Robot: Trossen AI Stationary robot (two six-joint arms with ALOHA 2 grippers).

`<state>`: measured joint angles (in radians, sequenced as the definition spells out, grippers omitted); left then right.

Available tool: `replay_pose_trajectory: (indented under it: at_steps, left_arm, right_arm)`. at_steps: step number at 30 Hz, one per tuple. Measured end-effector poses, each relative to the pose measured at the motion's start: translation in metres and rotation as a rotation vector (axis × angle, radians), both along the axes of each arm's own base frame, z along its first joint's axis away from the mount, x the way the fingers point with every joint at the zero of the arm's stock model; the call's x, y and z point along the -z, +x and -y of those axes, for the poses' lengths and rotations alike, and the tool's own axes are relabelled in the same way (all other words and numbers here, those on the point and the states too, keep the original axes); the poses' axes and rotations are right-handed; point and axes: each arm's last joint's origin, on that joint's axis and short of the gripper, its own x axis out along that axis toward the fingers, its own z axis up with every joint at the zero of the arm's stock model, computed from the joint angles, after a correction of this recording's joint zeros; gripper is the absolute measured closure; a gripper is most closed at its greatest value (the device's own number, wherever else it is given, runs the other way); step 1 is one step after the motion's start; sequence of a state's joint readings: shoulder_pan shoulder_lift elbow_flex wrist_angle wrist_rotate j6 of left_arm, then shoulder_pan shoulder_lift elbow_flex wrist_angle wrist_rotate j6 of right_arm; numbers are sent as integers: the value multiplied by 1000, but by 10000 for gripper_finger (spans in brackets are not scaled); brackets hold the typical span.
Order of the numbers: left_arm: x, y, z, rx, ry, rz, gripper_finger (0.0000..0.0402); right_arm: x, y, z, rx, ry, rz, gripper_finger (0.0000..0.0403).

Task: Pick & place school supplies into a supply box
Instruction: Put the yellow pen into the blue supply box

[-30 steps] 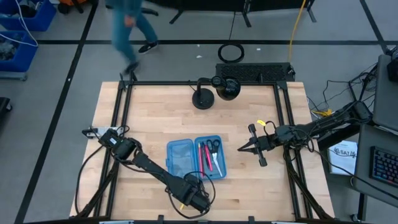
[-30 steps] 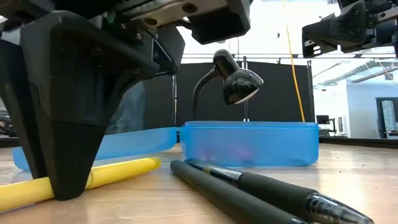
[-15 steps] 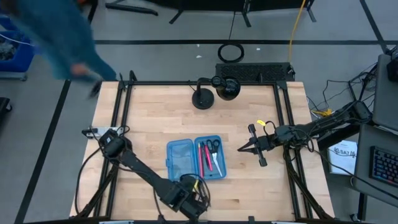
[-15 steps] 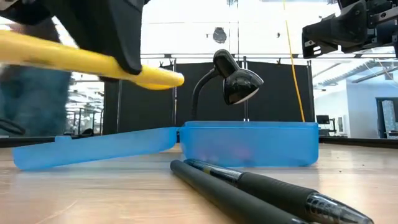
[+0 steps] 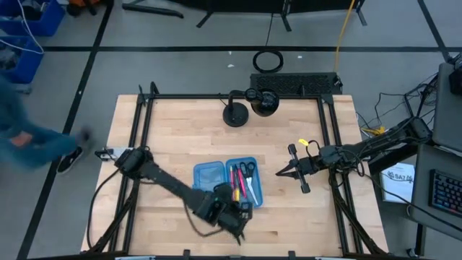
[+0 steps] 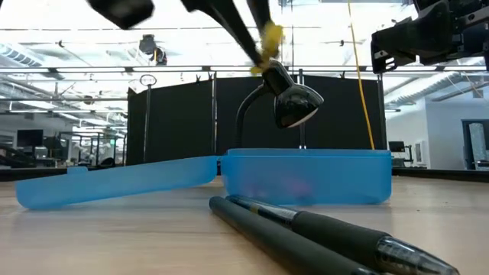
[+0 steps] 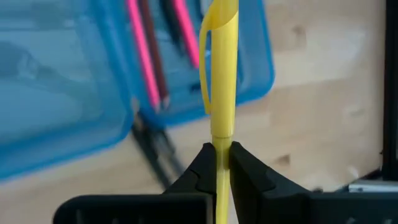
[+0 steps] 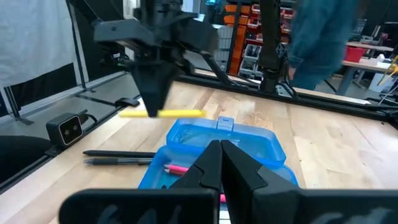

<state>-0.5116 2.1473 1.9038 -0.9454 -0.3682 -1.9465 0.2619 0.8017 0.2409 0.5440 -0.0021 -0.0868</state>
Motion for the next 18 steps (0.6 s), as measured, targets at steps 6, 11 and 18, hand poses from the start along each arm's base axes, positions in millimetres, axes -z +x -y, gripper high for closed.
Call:
replay_pose_trajectory:
  at_steps: [6, 11, 18]
  left_arm:
    - [0, 27, -53, 42, -30, -41, 382]
    - [7, 44, -97, 81, -109, -98, 382]
    - [21, 47, -135, 53, -151, -202, 382]
  right_arm:
    - [0, 0, 0, 0, 0, 1, 403]
    - [0, 0, 0, 0, -2, -3, 403]
    - [0, 0, 0, 0, -5, -3, 403]
